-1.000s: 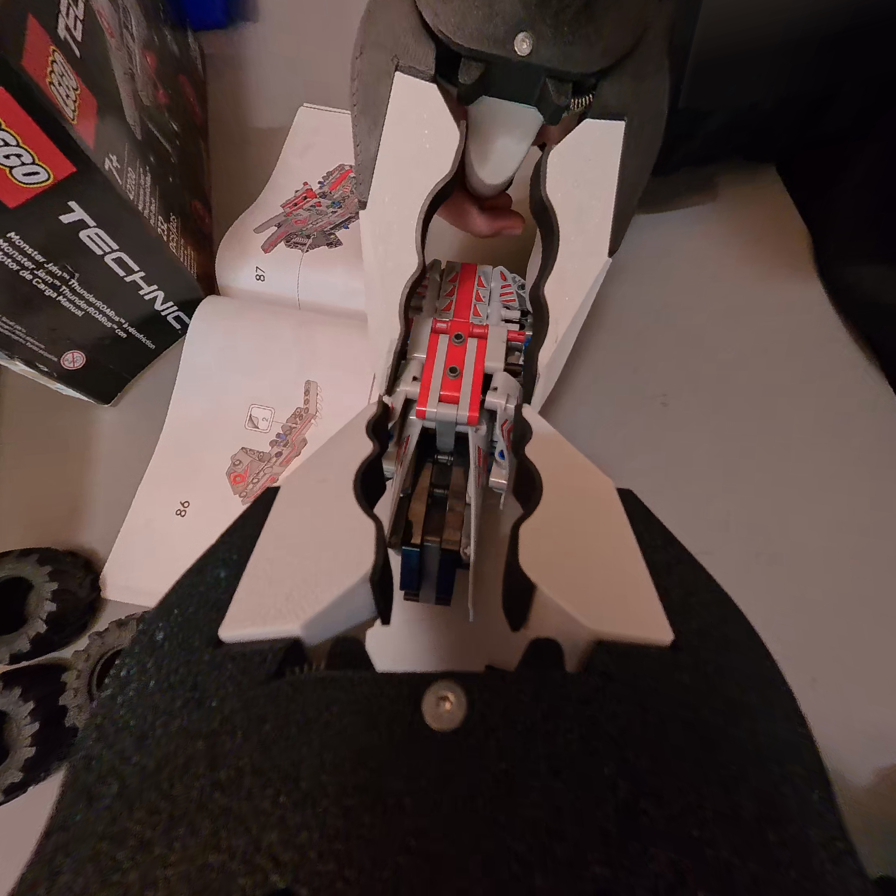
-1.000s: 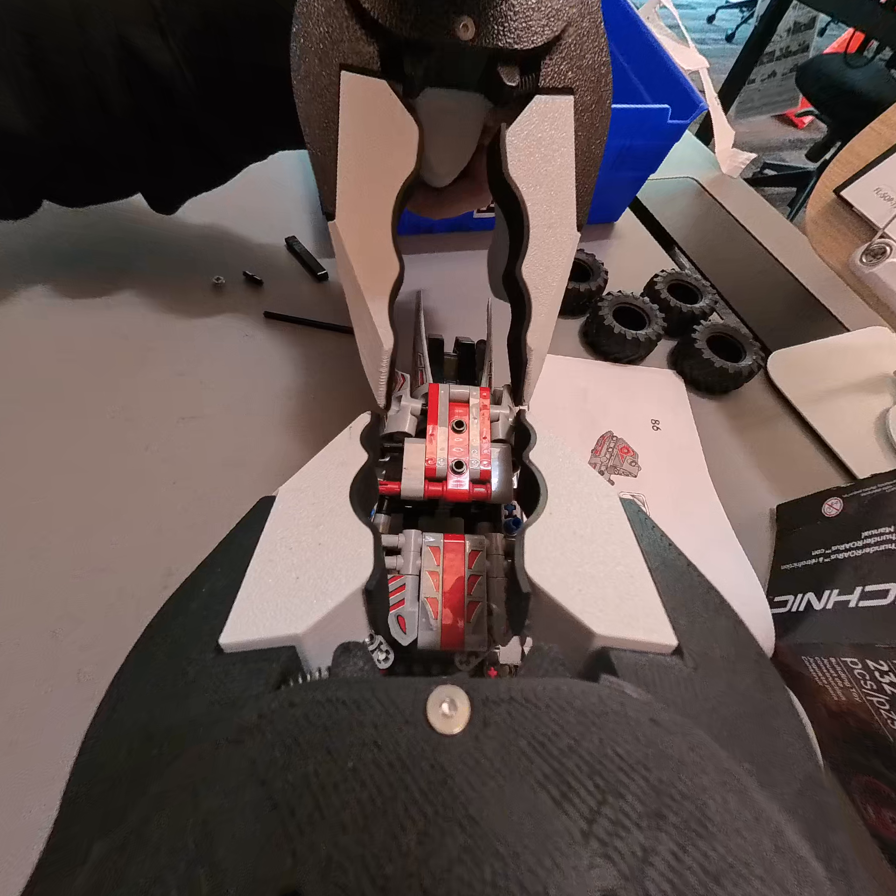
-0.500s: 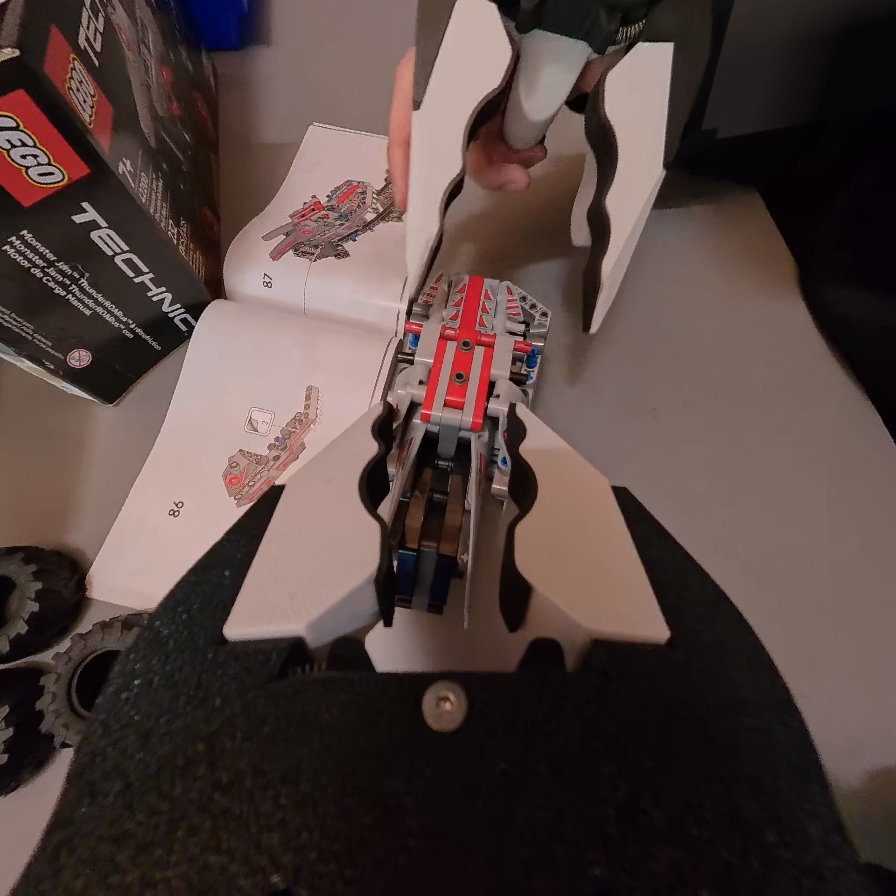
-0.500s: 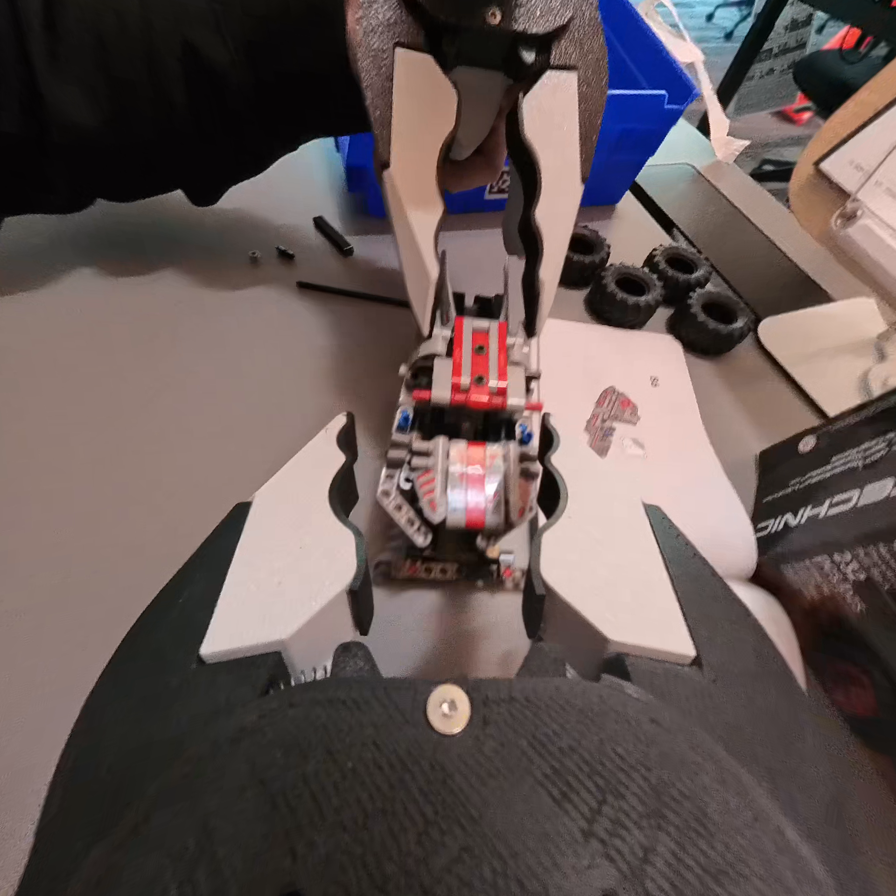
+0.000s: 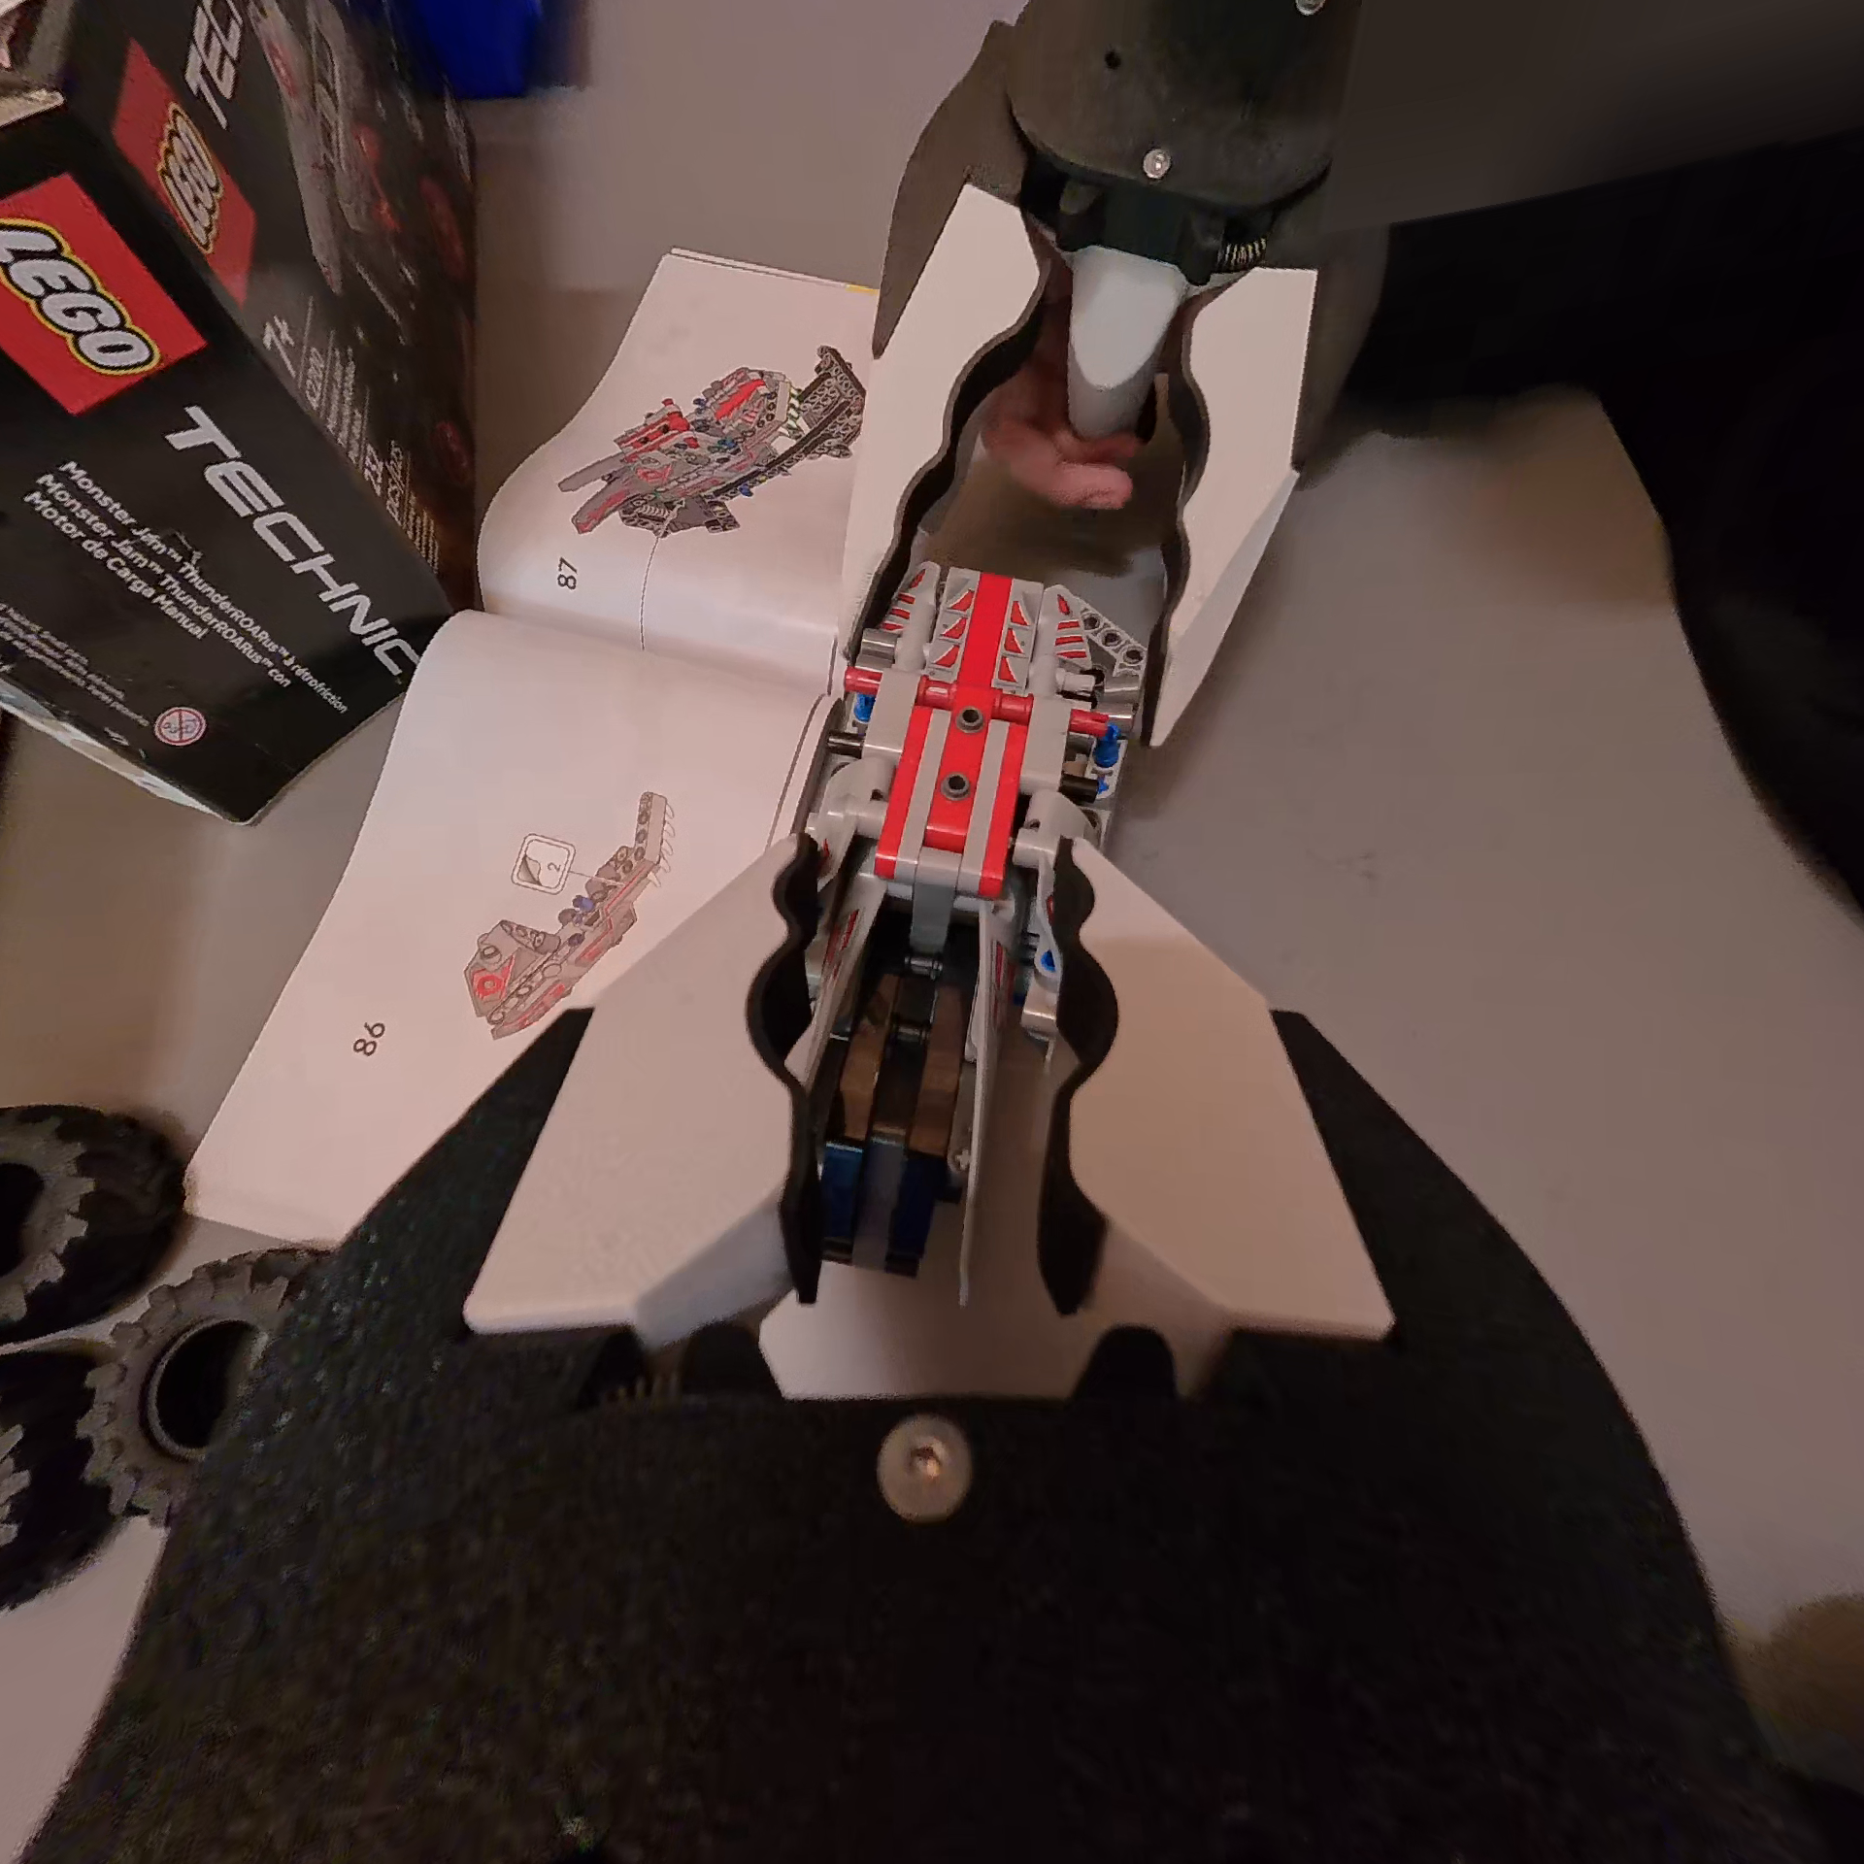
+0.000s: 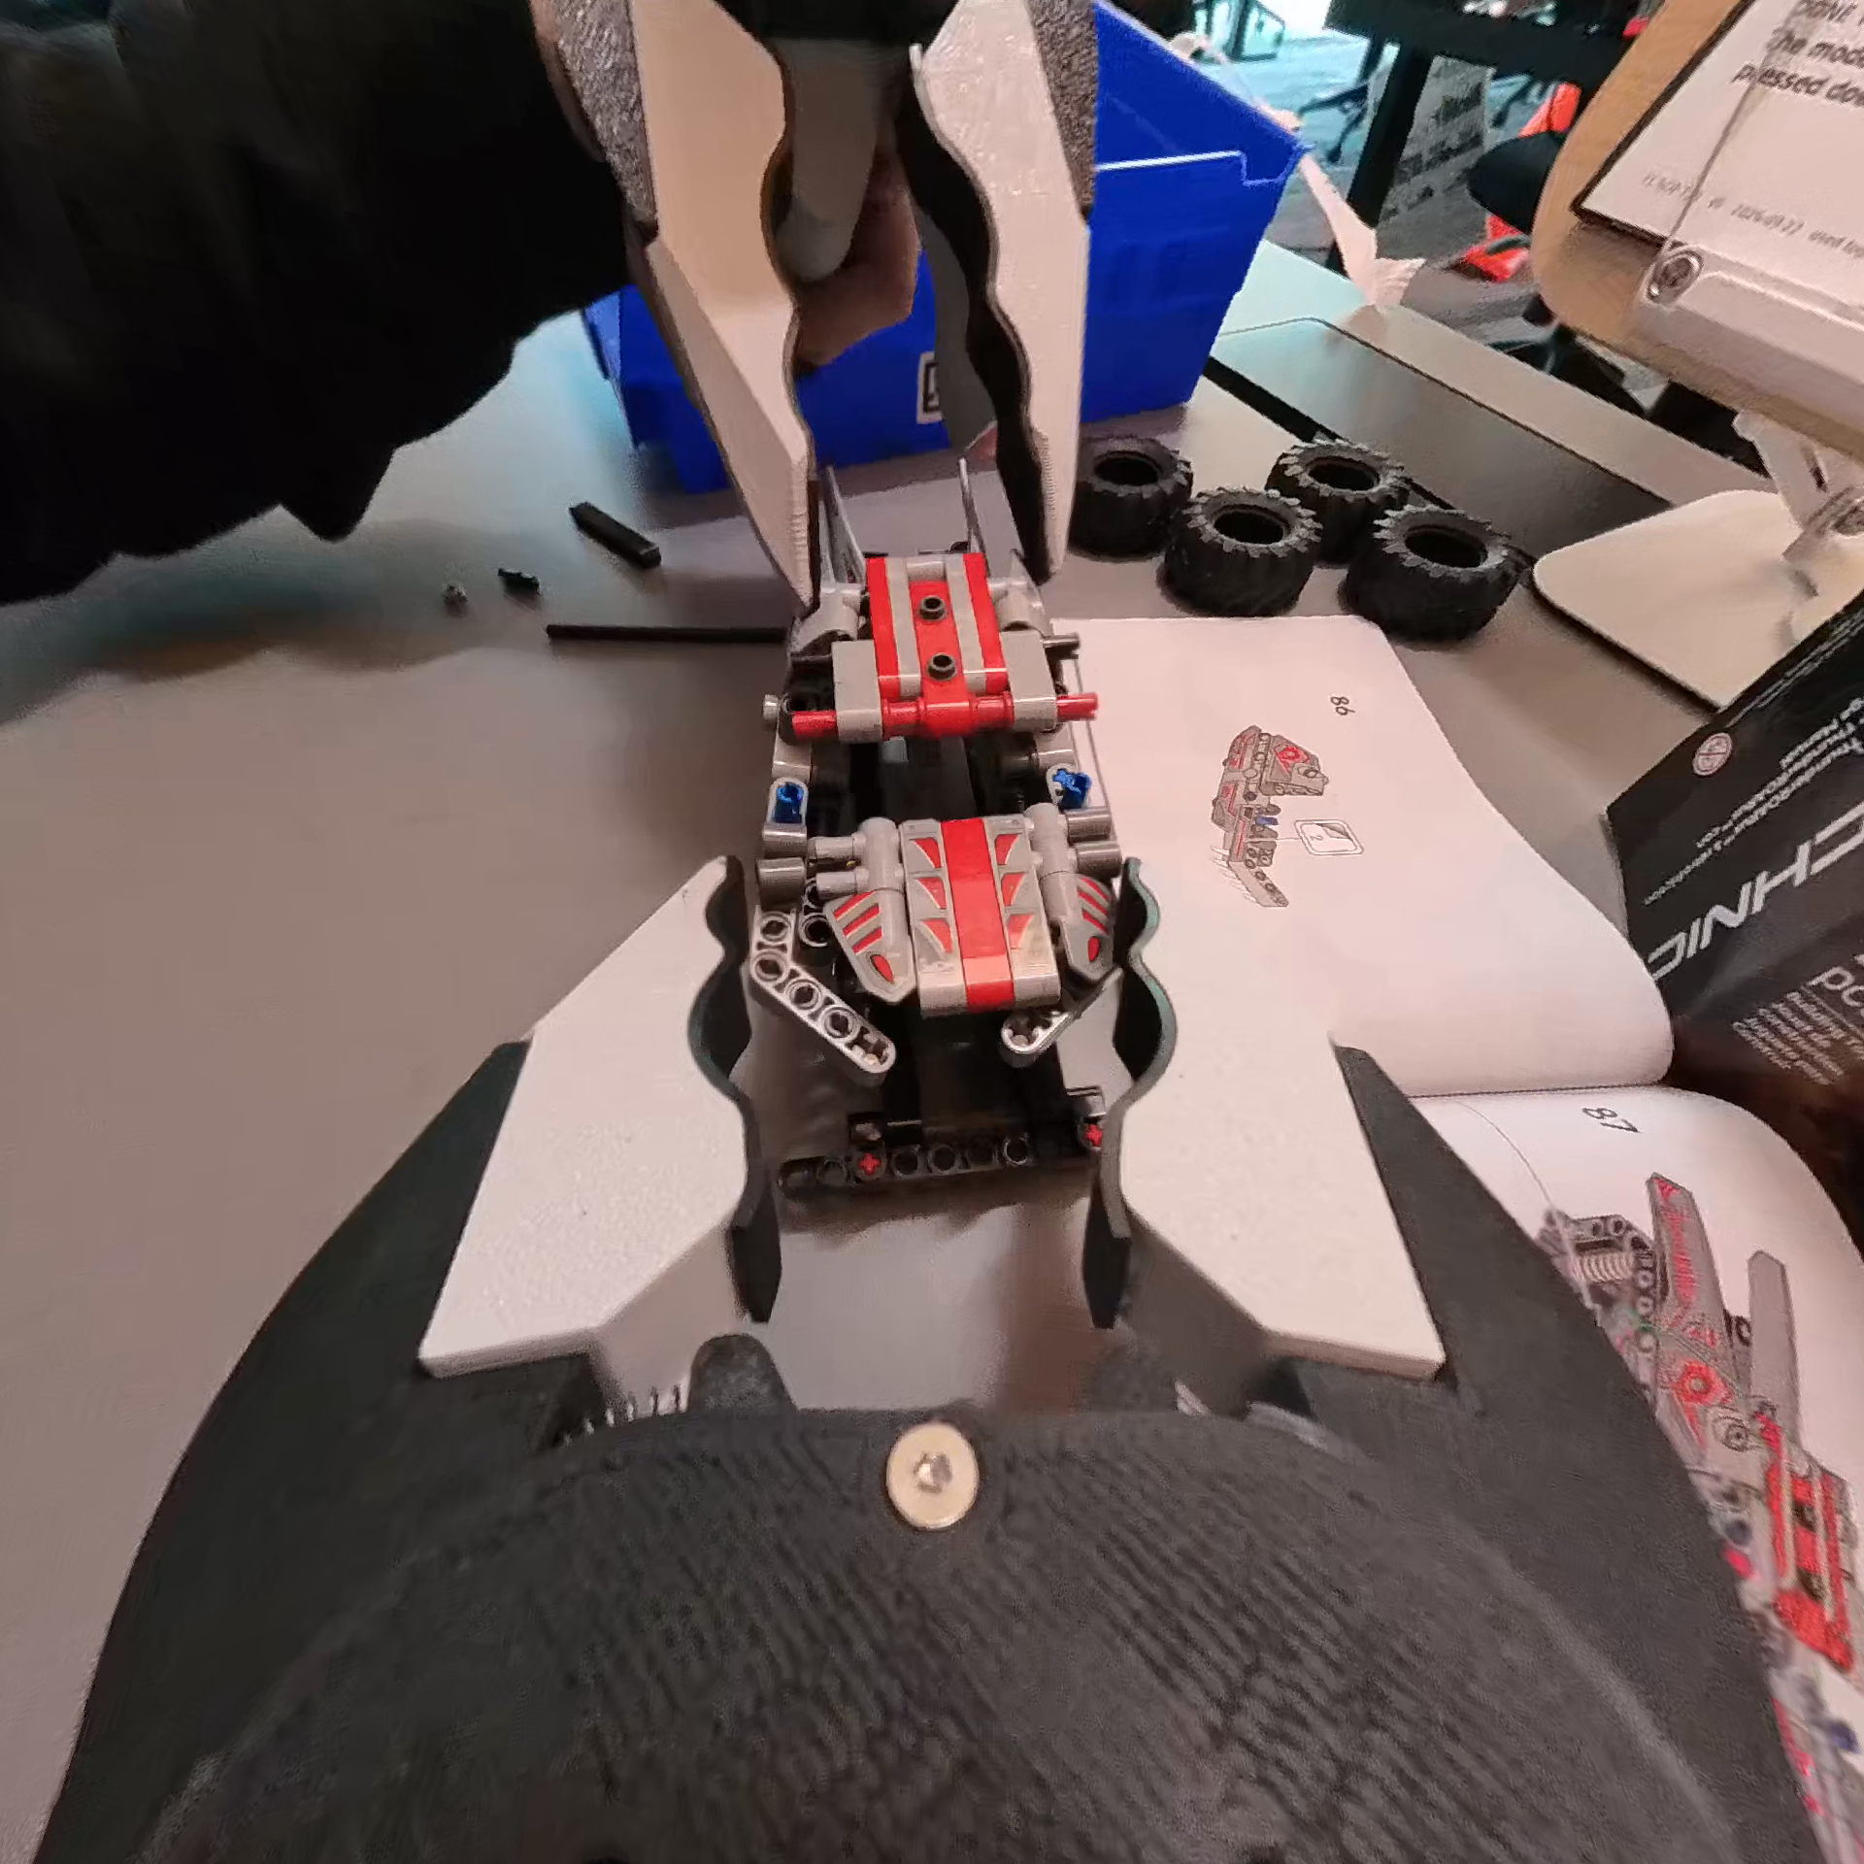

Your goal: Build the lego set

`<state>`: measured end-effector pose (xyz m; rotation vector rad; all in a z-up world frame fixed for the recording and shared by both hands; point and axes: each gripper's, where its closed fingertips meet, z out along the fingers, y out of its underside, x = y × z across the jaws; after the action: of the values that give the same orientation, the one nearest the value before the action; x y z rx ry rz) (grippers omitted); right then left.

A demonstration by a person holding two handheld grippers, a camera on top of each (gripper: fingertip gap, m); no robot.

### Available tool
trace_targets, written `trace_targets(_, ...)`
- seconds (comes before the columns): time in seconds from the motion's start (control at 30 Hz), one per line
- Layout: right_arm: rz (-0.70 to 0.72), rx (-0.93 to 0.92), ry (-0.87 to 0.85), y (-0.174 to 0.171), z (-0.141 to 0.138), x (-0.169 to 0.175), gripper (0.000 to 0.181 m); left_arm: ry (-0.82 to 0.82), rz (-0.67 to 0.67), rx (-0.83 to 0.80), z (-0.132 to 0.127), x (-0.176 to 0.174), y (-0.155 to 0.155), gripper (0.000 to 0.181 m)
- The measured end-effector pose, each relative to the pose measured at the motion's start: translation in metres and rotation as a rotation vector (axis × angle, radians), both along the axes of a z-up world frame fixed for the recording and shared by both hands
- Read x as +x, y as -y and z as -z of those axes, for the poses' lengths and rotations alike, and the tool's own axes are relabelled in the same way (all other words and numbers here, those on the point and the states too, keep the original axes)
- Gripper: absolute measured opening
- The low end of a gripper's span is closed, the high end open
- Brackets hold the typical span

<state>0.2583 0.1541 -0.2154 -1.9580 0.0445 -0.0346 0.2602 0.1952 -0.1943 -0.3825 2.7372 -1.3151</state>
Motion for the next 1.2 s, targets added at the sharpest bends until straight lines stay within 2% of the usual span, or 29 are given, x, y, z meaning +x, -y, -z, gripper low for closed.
trace_targets(0.6, -0.048, 0.026, 0.008, 0.001, -0.0004, -0.0008, 0.065, 0.024, -0.183, 0.056, -0.001, -0.0053, -0.0005, 0.045)
trace_targets(1.2, -0.134, 0.068, 0.019, -0.0003, -0.0012, -0.0001, 0.065, 0.054, -0.217, 0.013, -0.001, -0.0076, -0.0005, 0.044)
